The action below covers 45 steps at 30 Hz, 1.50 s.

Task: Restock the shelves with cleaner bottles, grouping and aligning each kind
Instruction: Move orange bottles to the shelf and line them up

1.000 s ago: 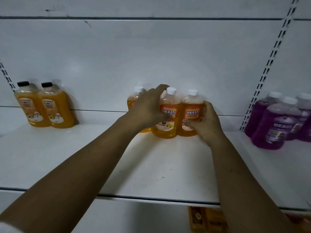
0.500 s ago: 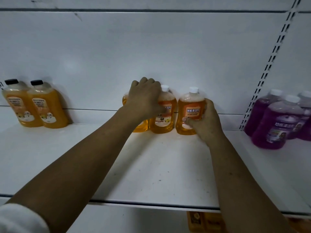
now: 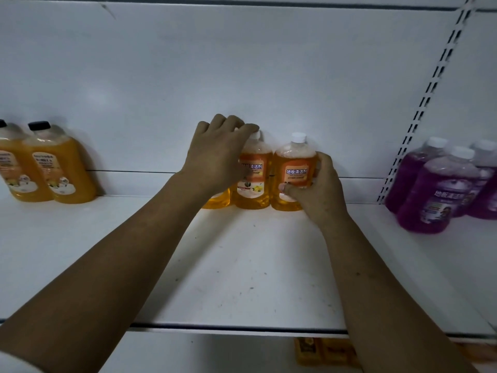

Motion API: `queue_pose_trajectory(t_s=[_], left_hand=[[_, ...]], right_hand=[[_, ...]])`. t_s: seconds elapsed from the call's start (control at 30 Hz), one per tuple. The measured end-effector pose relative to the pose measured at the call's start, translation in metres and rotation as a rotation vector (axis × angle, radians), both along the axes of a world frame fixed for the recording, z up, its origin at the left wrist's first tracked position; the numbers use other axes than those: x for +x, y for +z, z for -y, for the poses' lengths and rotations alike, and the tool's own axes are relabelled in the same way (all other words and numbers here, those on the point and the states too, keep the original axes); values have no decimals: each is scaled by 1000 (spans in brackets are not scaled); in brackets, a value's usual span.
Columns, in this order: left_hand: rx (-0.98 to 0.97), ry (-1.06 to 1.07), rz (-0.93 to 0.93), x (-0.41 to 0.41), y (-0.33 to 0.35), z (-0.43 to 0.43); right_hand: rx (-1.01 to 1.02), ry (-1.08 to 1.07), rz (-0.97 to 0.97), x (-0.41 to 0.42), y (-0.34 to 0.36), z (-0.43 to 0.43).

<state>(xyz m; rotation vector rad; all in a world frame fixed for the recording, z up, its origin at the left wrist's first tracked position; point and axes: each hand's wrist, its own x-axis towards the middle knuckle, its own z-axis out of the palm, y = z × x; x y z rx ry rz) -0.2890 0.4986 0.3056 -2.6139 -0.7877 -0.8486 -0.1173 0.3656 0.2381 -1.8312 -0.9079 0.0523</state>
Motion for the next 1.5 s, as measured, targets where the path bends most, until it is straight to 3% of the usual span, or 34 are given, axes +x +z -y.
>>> queue_pose_trajectory(t_s=[0.37,0.5,0.67,1.07,1.23,1.33,1.5], left_hand=[[13,-38,164,-23,-18,1],[-417,29,490,-43,-40,-6],[-721,24,560,-45,-62,-16],[-617,73,510,-35,-72,-11],[-696,-4,568,-46,-61,-15],[-615,56,486,-59,-37,-11],[-315,46,338,-88,-14,18]], right_hand=[[0,-49,34,-5,-1,-1],[10,-50,31,-5,-1,-1],[12,-44,35,-5,-2,-1],[13,-69,39,-5,-7,-3],[38,-46,-146,-4,7,7],[-23,11,-213,-11,26,21],[-84,-56,60,-37,42,63]])
